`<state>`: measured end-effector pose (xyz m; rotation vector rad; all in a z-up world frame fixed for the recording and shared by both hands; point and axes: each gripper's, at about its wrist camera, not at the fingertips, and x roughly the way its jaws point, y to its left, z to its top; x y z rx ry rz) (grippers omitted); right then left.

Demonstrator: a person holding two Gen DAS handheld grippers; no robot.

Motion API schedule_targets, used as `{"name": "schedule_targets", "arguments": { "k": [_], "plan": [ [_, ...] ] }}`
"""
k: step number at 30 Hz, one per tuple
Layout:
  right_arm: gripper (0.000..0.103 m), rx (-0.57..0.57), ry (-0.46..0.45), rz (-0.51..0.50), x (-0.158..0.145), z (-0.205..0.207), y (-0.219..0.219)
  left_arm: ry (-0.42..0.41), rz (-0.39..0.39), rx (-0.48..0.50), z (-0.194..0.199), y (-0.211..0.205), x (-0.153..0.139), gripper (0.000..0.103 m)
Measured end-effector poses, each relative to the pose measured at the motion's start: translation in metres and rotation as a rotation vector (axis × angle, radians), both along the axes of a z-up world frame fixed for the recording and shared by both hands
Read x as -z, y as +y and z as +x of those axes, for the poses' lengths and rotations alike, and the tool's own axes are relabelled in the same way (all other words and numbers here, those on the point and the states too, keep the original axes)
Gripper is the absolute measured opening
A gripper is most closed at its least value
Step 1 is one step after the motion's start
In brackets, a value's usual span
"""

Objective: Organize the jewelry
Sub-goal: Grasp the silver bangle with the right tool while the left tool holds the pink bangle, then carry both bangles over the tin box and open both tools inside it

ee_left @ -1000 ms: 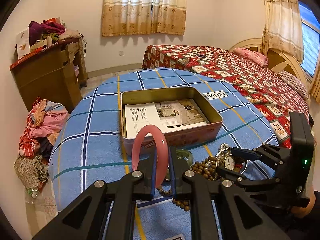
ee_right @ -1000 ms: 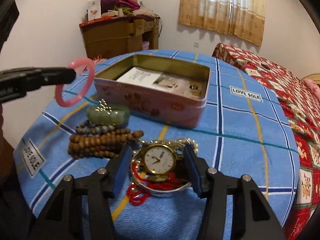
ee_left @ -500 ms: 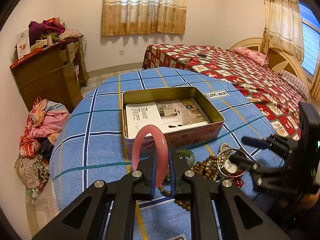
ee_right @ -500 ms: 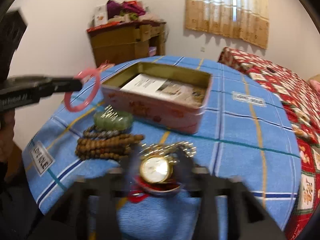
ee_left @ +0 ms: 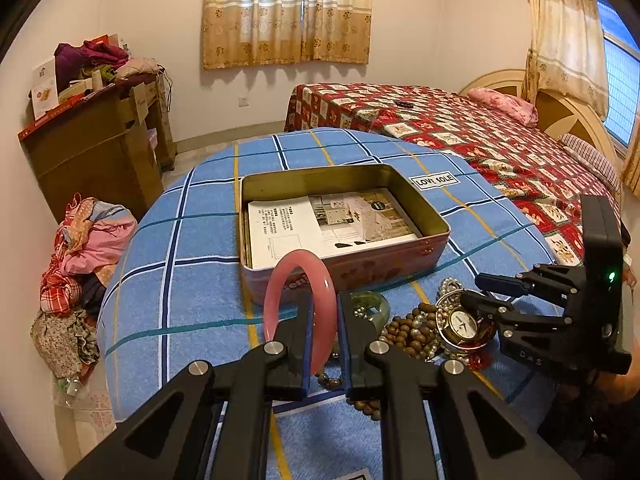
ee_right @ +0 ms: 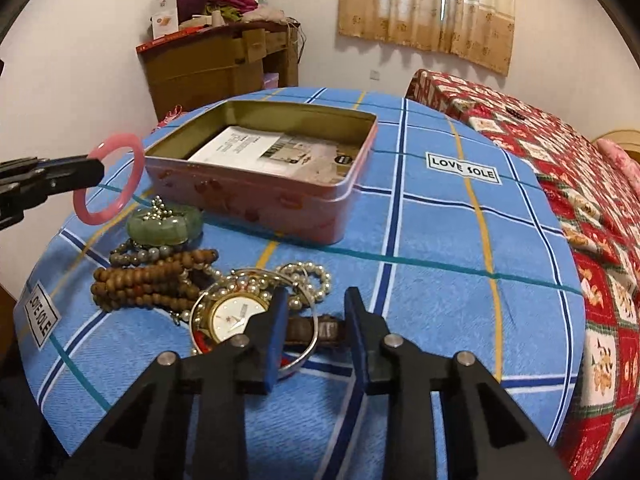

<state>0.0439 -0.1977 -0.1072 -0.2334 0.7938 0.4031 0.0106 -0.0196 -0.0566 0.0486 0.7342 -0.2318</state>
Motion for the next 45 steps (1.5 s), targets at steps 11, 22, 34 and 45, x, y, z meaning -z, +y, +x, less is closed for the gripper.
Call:
{"name": "schedule_targets", "arguments": {
  "k": [11,22,34,45],
  "plan": [
    [0.009,-0.092,-0.051,-0.055,-0.001,-0.008,0.007,-0.013,-0.005,-0.009,0.0,0.0,-0.003,0.01],
    [0.008,-0.058,-0.151,0.039,-0.036,-0.015,0.0,-0.042,-0.016,-0.027,0.0,0.007,-0.016,0.01],
    [0.008,-0.048,-0.199,0.1,-0.058,-0.005,-0.004,-0.069,-0.017,-0.028,0.014,0.015,-0.028,0.01],
    [0.008,-0.009,-0.204,0.132,-0.066,0.029,-0.006,-0.09,0.039,-0.023,0.044,0.006,-0.034,0.01]
  ]
}}
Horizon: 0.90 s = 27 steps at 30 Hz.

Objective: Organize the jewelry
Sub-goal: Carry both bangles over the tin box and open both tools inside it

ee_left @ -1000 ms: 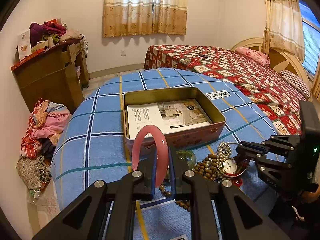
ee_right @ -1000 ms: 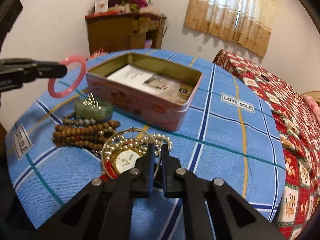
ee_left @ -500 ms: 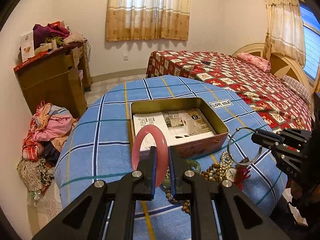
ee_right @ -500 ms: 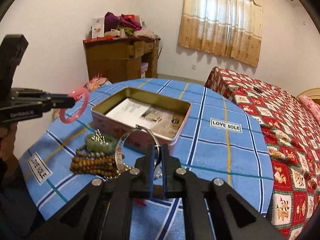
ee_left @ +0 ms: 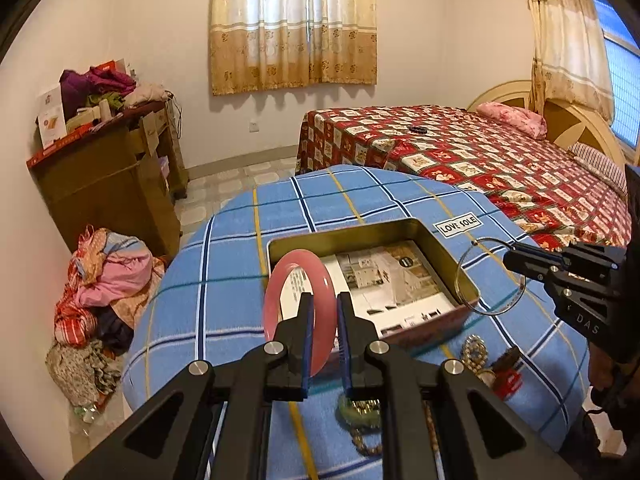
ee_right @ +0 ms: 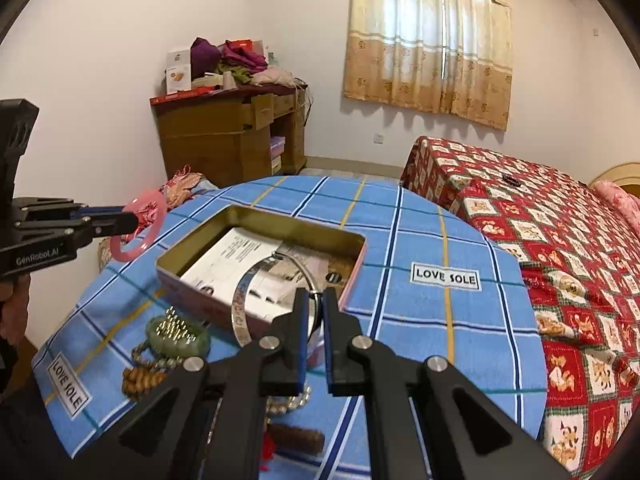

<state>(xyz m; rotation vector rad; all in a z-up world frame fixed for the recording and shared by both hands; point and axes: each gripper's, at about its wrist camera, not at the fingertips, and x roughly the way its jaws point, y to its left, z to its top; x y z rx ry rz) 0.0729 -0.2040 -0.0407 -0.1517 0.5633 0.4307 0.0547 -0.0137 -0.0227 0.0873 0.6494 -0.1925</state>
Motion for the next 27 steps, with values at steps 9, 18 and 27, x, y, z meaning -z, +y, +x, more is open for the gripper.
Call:
{"name": "schedule_targets", "arguments": {
  "k": [9,18,27],
  "plan": [
    [0.008,0.016,0.004,0.0,-0.004,0.027,0.009,0.0,0.048,0.021,0.026,-0.009,0.001,0.01],
    [0.008,0.024,0.035,-0.013,0.0,0.05,0.013,0.018,0.087,0.038,0.048,-0.017,0.009,0.01],
    [0.009,0.029,0.065,-0.04,0.01,0.067,0.024,0.04,0.119,0.044,0.068,-0.024,0.017,0.011]
  ]
}}
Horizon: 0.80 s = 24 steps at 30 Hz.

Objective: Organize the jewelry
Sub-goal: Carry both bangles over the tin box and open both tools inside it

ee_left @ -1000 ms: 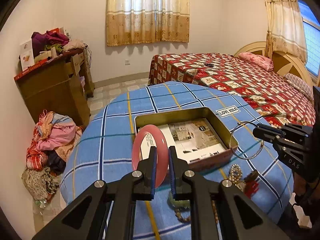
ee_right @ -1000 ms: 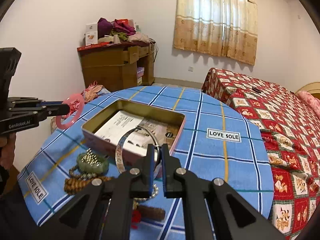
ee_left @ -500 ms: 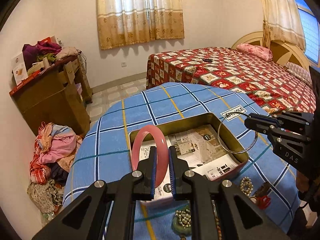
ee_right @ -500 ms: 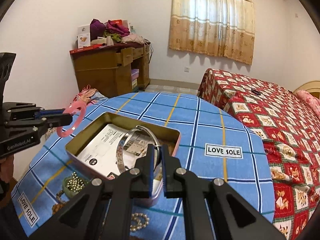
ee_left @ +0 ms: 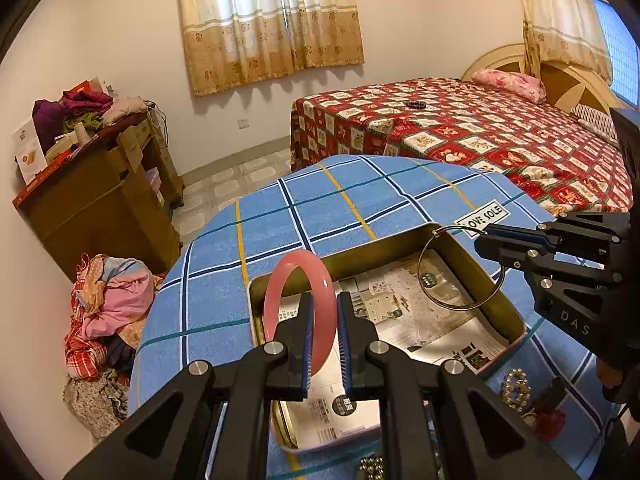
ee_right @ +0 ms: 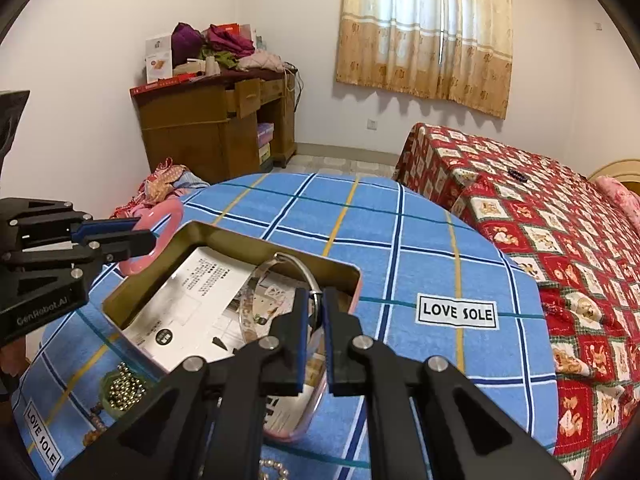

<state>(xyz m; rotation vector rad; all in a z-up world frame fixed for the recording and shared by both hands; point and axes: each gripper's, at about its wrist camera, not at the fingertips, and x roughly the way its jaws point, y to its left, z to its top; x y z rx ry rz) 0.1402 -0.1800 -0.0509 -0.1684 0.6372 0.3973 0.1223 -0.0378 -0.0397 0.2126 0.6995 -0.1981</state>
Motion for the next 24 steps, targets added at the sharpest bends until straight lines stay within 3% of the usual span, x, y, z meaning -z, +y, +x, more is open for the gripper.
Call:
{"name": "schedule_targets", "arguments": {
  "k": [24],
  "plan": [
    [0.01,0.022,0.064,-0.049,0.023,0.018,0.014,0.077,0.074,-0.015,0.022,0.0,0.037,0.011]
  ]
}}
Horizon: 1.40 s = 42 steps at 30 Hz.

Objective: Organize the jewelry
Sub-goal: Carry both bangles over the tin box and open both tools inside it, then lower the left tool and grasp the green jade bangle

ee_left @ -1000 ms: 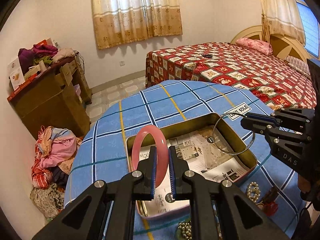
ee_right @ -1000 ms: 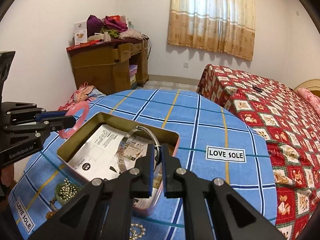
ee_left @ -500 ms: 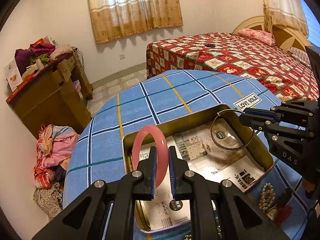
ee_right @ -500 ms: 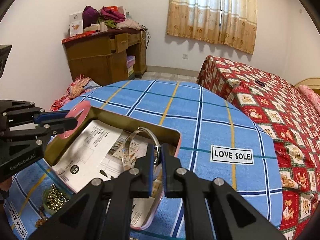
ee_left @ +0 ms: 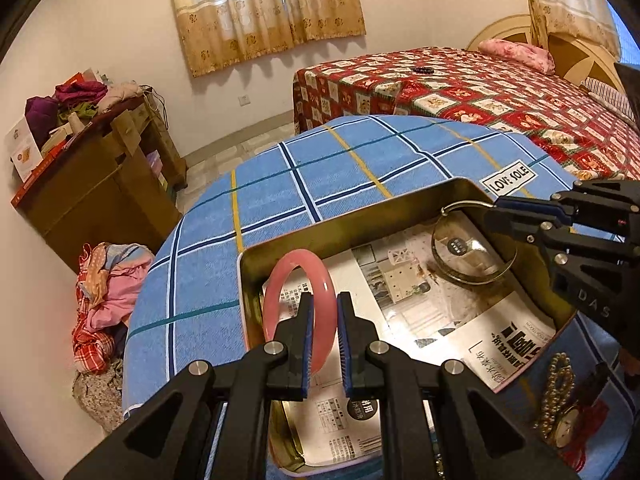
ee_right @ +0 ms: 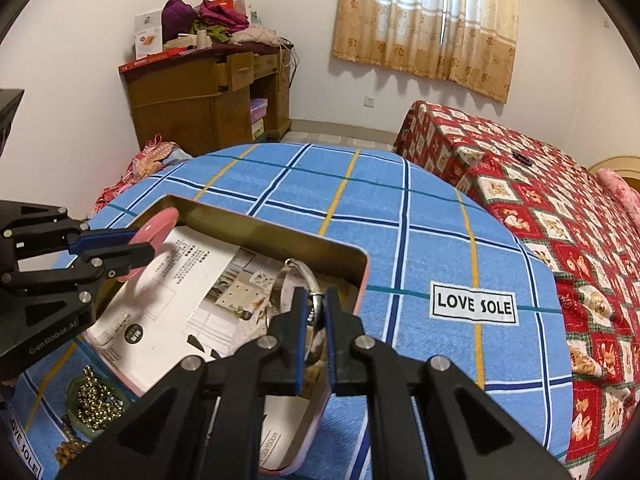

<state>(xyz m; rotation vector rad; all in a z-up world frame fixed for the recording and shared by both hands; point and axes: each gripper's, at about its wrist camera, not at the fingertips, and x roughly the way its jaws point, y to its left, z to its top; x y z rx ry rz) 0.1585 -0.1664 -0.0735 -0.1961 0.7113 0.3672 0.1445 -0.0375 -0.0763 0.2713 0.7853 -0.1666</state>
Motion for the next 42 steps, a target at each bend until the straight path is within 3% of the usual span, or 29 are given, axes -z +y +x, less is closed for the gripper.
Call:
{"name": "schedule_targets", "arguments": {
  "k": [5,7,9,10,12,13,17,24,32,42],
  "plan": [
    [0.012,0.005,0.002,0.01,0.0,0.001,-0.003,-0.007,0.003,-0.006,0.001,0.001,0.001,0.011],
    [0.025,0.008,0.005,0.021,0.0,0.001,-0.006,-0.007,0.022,-0.011,0.0,0.0,0.002,0.014],
    [0.05,0.015,-0.001,0.025,0.0,0.0,-0.006,-0.005,0.031,-0.025,0.0,0.0,0.003,0.028],
    [0.051,0.016,-0.001,0.032,0.0,0.0,-0.007,-0.009,0.031,-0.034,0.0,0.0,0.003,0.034],
    [0.051,0.017,0.001,0.031,0.0,-0.001,-0.006,-0.028,0.042,-0.05,-0.003,0.002,0.002,0.059],
    [0.051,0.017,-0.002,0.031,0.0,-0.001,-0.006,-0.042,0.05,-0.058,-0.004,0.003,0.001,0.061],
    [0.061,0.027,-0.016,0.04,-0.002,-0.007,-0.011,-0.06,0.045,-0.075,-0.01,0.011,-0.005,0.063],
    [0.071,0.064,-0.02,0.057,-0.004,-0.024,-0.026,-0.076,0.0,-0.131,-0.026,0.035,-0.015,0.063],
    [0.077,0.071,-0.015,0.065,-0.004,-0.05,-0.036,-0.079,-0.051,-0.134,-0.061,0.041,-0.017,0.063],
    [0.082,0.072,0.003,0.076,0.005,-0.083,-0.045,-0.024,-0.114,-0.107,-0.104,0.032,-0.001,0.063]
  ]
}}
